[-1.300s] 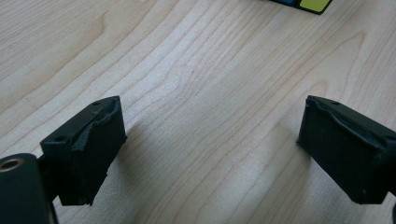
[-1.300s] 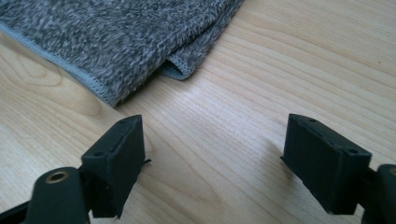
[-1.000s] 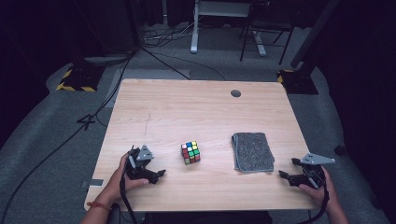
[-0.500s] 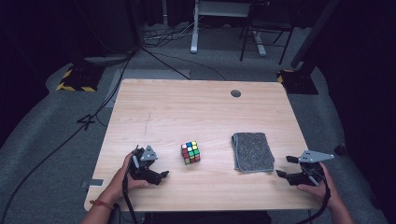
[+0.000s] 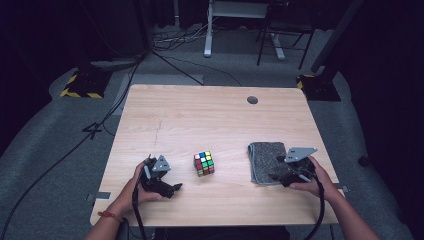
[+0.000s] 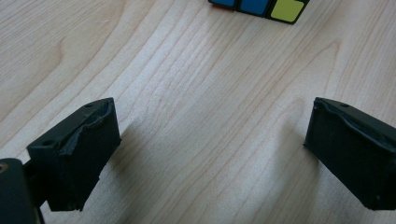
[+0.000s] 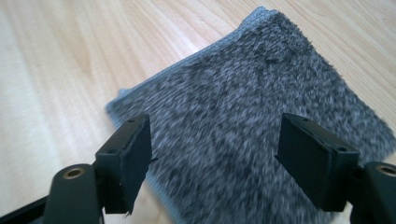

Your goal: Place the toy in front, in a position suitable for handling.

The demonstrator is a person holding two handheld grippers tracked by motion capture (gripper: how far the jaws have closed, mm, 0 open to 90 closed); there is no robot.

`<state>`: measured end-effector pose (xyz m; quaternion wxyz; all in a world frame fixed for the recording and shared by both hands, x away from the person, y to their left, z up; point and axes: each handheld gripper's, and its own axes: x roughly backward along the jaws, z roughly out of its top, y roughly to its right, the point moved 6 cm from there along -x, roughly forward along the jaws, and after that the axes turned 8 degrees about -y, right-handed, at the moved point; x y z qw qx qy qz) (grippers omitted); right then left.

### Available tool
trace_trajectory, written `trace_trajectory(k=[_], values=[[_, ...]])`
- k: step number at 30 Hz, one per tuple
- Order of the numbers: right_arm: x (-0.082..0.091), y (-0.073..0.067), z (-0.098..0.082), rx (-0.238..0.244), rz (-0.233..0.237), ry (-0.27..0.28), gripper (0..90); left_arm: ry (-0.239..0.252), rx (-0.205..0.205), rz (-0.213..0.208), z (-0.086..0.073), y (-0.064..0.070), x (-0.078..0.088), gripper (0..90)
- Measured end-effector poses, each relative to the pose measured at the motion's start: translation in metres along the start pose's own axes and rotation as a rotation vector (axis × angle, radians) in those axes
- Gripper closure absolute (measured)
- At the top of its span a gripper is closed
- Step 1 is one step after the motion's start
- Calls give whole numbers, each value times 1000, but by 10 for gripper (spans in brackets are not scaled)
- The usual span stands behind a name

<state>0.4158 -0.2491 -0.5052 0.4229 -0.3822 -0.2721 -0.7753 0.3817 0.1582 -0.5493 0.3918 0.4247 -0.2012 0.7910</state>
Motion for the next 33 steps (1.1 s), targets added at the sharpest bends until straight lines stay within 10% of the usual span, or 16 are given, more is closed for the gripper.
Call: trace_trajectory(k=[8, 13, 19, 22, 33], values=[[-25, 19, -6, -39, -54, -88, 192, -12, -53, -36, 11, -1, -8, 4], [-32, 26, -18, -152, 23, 8, 169, -12, -79, -56, 23, -3, -16, 5], [-32, 25, -22, -153, 17, 54, 173, -30, -90, -60, 36, -3, -23, 17], [-32, 25, -22, -155, 17, 52, 174, -28, -96, -114, 50, 0, -22, 213], [-32, 24, -23, -158, 15, 64, 174, -2, -150, -113, 73, 12, -25, 158]])
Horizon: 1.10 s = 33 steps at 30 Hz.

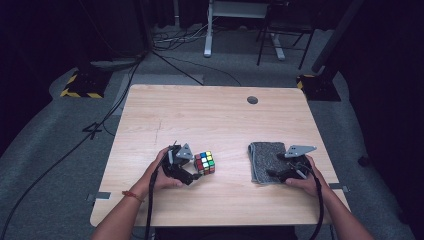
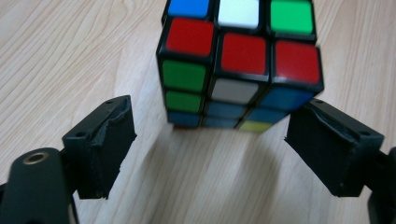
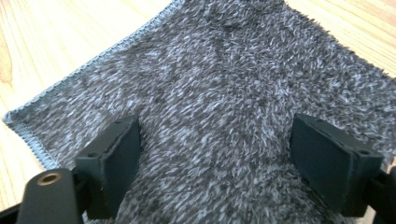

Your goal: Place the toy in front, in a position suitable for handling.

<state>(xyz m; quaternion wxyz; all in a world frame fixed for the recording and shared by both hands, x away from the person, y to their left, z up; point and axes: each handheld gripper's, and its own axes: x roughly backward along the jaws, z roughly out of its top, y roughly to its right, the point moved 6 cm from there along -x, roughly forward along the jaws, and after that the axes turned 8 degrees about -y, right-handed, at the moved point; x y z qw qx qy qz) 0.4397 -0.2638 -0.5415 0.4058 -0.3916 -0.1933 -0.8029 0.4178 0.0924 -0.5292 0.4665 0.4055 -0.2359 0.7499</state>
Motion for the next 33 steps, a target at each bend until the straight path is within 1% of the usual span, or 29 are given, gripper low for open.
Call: trace_trajectory(k=[1, 2, 3, 4, 6, 11, 13, 17, 21, 23, 26, 27, 29, 30, 31, 32, 33], values=[[0, 0, 0, 0, 0, 0, 174, 0, 0, 0, 0, 0, 0, 163], [0, 0, 0, 0, -1, 2, 174, 6, -18, 12, 4, 1, -1, 158], [0, 0, 0, -1, -1, 2, 174, 2, -30, 18, 6, 1, -3, 160], [0, 0, 0, -1, -1, 2, 174, 2, -30, 18, 6, 1, -3, 160], [0, 0, 0, 0, -1, 3, 174, -4, -32, -2, 12, 2, -7, 160], [0, 0, 0, 0, -2, 3, 174, -6, -36, -8, 19, 4, -12, 159], [0, 0, 0, 0, -2, 3, 175, -8, -47, -11, 22, 4, -16, 161], [1, -1, -1, 2, -2, -1, 179, -26, -46, -24, 22, 4, -21, 162], [2, -3, -2, 5, 4, -9, 194, -8, -32, -31, 20, 2, -19, 164], [4, -4, -2, 13, 11, -18, 223, -2, -25, -24, 17, 1, -18, 165], [5, -6, -2, 18, 13, -22, 267, -4, -31, -23, 15, 1, -16, 169], [5, -6, -2, 18, 13, -22, 267, -4, -31, -23, 15, 1, -16, 172], [6, -8, -2, 27, 20, -26, 311, -7, -31, -19, 14, 1, -17, 175], [7, -9, -2, 35, 29, -27, 364, -9, -34, -20, 13, 1, -17, 190], [8, -10, -2, 43, 33, -25, 397, -9, -35, -18, 13, 1, -17, 194], [8, -12, -2, 46, 38, -25, 420, -10, -33, -16, 13, 1, -18, 196], [8, -12, -2, 46, 38, -25, 420, -13, -31, -20, 13, 1, -18, 196]])
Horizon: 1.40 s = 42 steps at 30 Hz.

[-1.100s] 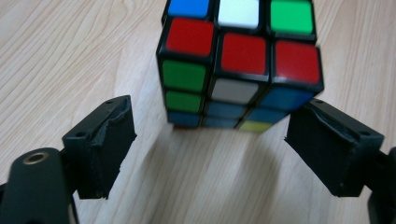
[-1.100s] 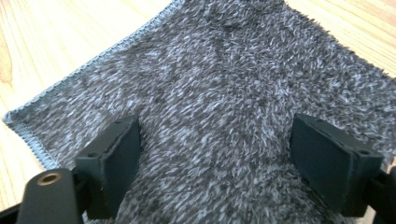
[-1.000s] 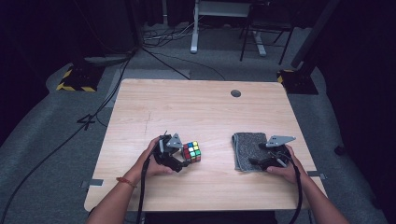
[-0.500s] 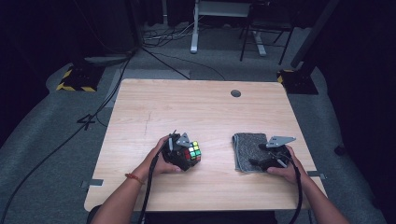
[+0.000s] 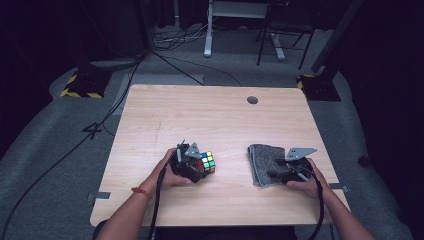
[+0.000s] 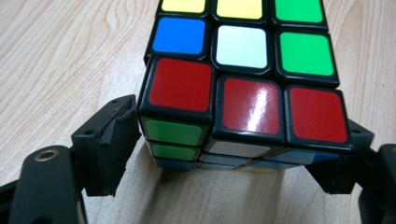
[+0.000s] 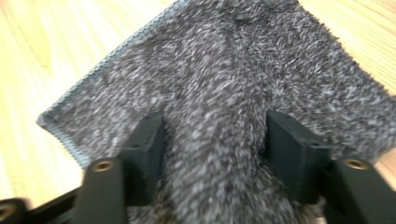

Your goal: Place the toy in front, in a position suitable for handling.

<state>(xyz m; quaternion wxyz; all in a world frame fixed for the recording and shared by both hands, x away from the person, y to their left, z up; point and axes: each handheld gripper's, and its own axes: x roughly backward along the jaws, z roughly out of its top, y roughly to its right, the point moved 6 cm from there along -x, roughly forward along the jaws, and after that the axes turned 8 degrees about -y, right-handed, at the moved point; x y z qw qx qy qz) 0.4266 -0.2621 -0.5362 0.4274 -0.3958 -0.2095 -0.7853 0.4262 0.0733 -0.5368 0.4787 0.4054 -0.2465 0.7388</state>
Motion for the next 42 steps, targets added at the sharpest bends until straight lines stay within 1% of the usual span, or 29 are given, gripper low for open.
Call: trace_trajectory(k=[1, 2, 3, 4, 6, 8, 9, 10, 12, 15, 17, 22, 23, 24, 25, 26, 27, 29, 30, 31, 32, 33, 34, 35, 36, 38, 39, 40, 42], values=[[0, -1, 0, 5, 0, 0, 440, 3, -3, -2, 0, 0, -1, 199], [1, -3, 0, 13, 9, 0, 525, -2, -7, -2, 1, 1, -2, 208], [2, -3, 0, 22, 11, 2, 550, -3, -9, -6, 1, 2, -2, 214], [2, -3, 0, 22, 11, 2, 550, -3, -9, -6, 1, 2, -2, 222], [2, -4, 1, 31, 8, 7, 628, 1, -8, -11, 1, 2, -3, 224], [2, -6, 1, 35, 11, 7, 680, 1, -7, -11, 2, 3, -4, 249], [3, -6, 1, 40, 8, 9, 690, -4, -3, -16, 1, 4, -4, 255], [3, -6, 1, 43, -2, 8, 702, -6, -9, -15, 1, 4, -4, 277], [3, -6, 2, 46, -8, 10, 713, -6, -14, -15, 2, 4, -5, 281], [6, -9, 4, 59, -9, 27, 737, -9, -13, -23, 1, 4, -5, 318], [7, -9, 5, 60, -10, 31, 739, -13, -21, -22, 2, 5, -4, 320], [17, -13, 12, 61, -10, 91, 747, -20, -42, -1, 4, 13, -5, 325], [17, -13, 12, 61, -10, 91, 747, -26, -52, 5, 5, 16, -6, 325], [20, -15, 14, 57, -2, 108, 749, -31, -71, 8, 7, 20, -5, 325], [26, -20, 21, 65, 10, 142, 750, -30, -78, 10, 8, 22, -6, 326], [26, -20, 21, 65, 10, 142, 750, -33, -85, 14, 10, 25, -6, 326], [29, -23, 25, 78, 8, 152, 749, -31, -100, 11, 13, 29, -6, 326], [36, -35, 38, 121, 9, 175, 749, -27, -112, -1, 19, 35, -7, 334], [37, -40, 43, 137, 5, 177, 749, -28, -128, -3, 25, 41, -8, 334], [37, -40, 43, 137, 5, 177, 749, -28, -128, -3, 25, 41, -8, 334], [37, -50, 51, 165, 15, 178, 749, -21, -139, -17, 30, 47, -9, 334], [37, -50, 51, 165, 15, 178, 749, -21, -139, -17, 30, 47, -9, 334], [37, -59, 60, 193, 16, 177, 750, -23, -147, -18, 33, 49, -9, 334], [36, -64, 65, 207, 22, 176, 751, -11, -159, -29, 38, 53, -10, 335], [36, -68, 69, 219, 29, 177, 751, -10, -165, -27, 40, 55, -10, 335], [35, -75, 75, 232, 36, 176, 752, -9, -167, -28, 42, 57, -10, 335], [35, -75, 75, 232, 36, 176, 752, -6, -168, -31, 44, 58, -10, 335], [32, -81, 79, 239, 47, 171, 752, -1, -162, -38, 46, 59, -10, 335], [30, -83, 81, 241, 55, 166, 752, -5, -163, -40, 49, 62, -12, 335]])
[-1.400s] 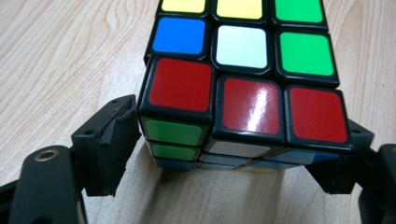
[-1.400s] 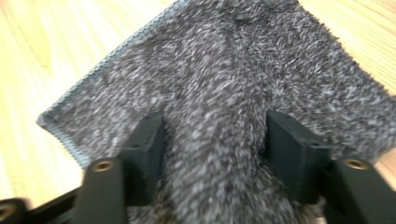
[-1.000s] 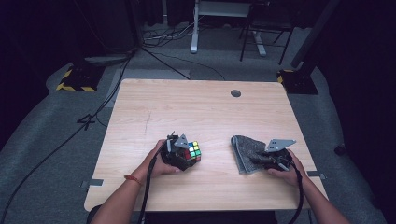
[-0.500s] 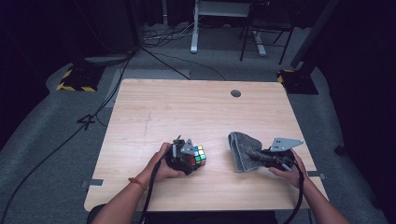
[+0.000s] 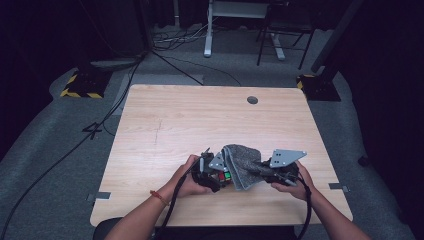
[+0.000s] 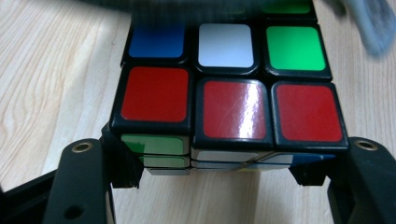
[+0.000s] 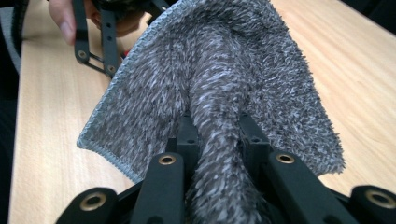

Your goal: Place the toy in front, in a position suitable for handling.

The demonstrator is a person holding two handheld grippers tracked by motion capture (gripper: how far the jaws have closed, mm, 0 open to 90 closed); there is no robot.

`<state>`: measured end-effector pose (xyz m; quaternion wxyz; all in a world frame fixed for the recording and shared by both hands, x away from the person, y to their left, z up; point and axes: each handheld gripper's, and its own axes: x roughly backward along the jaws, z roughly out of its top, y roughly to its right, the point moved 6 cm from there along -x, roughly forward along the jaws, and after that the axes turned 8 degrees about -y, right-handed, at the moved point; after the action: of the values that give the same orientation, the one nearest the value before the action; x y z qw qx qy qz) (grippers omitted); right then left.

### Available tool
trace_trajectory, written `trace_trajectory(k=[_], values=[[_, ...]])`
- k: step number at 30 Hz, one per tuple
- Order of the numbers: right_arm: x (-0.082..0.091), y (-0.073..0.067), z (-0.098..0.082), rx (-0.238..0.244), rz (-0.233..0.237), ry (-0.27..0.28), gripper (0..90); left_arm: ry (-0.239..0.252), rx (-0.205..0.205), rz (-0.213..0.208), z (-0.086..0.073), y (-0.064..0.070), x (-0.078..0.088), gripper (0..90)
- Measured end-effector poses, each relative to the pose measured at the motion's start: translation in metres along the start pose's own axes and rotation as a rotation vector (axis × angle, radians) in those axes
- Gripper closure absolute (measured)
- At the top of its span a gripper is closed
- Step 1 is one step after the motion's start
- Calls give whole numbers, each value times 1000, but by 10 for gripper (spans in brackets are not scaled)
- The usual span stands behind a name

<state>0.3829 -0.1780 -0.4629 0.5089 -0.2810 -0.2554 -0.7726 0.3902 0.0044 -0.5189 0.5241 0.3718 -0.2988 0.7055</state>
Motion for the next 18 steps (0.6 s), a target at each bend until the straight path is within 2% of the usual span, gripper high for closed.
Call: trace_trajectory(k=[3, 9, 15, 17, 18], values=[[-7, -7, 5, 16, 21, -15, 752, -21, -24, 1, 5, 4, -6, 335], [-14, -11, 15, 33, 22, -30, 751, -25, -27, 9, 9, 4, -7, 335], [-26, -7, 24, 27, -8, -59, 750, -36, 3, 45, 5, -2, -3, 336], [-29, -5, 25, 48, -50, -84, 751, -44, 4, 60, 4, -3, 0, 336], [-31, -3, 25, 44, -59, -85, 752, -41, 11, 58, 3, -3, 1, 337]])
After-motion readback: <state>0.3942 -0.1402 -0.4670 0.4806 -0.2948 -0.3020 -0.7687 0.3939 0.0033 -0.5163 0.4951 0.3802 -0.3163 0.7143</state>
